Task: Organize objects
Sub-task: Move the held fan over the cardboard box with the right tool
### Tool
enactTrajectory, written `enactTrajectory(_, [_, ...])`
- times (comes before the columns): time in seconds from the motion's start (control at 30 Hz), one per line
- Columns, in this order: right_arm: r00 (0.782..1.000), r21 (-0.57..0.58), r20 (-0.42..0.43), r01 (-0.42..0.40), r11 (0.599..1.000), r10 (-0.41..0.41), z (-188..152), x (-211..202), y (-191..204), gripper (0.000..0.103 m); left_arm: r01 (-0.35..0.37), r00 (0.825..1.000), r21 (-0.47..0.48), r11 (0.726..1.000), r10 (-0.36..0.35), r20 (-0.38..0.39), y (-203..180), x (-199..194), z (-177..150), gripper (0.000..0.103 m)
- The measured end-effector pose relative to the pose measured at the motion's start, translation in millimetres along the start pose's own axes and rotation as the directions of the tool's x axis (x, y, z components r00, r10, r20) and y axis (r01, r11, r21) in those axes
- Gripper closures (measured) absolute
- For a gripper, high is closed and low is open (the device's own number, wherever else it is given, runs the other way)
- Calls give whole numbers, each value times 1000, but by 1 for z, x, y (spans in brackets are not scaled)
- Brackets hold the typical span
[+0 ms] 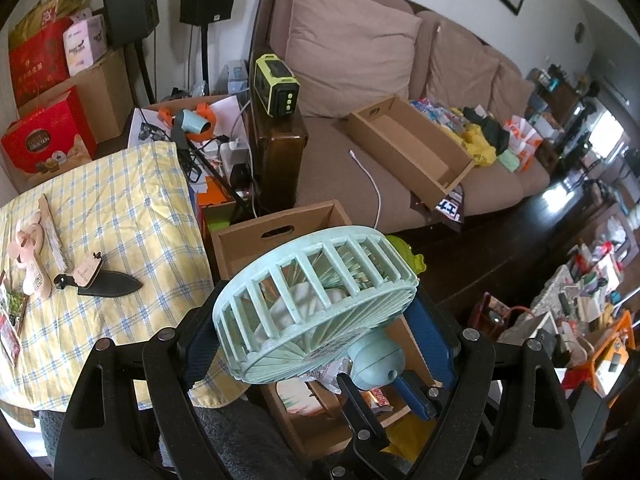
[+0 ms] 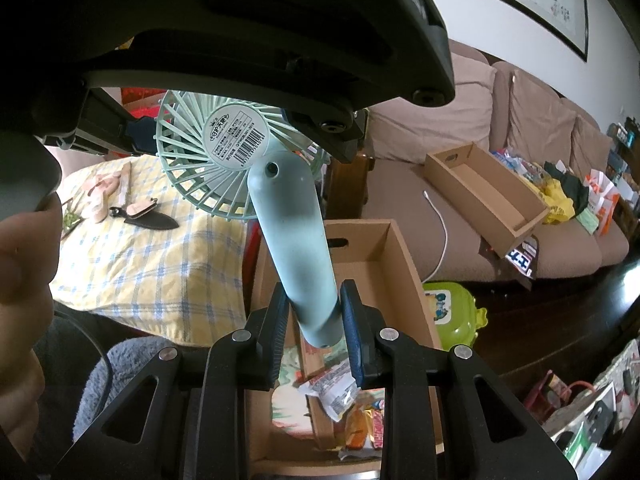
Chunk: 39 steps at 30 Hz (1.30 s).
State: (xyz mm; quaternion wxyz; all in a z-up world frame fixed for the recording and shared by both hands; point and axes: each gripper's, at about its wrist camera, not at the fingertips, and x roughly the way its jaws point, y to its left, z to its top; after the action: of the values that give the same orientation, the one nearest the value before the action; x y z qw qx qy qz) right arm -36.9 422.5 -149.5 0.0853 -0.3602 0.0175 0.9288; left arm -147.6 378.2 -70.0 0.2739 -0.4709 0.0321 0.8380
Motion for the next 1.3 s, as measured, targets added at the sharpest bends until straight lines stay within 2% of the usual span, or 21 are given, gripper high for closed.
enactTrajectory(1.3, [996,15,-91,-16,1000,17,-13,17,-10,78,0,995,-15,1000,-1,-98,-2,43,-5,21])
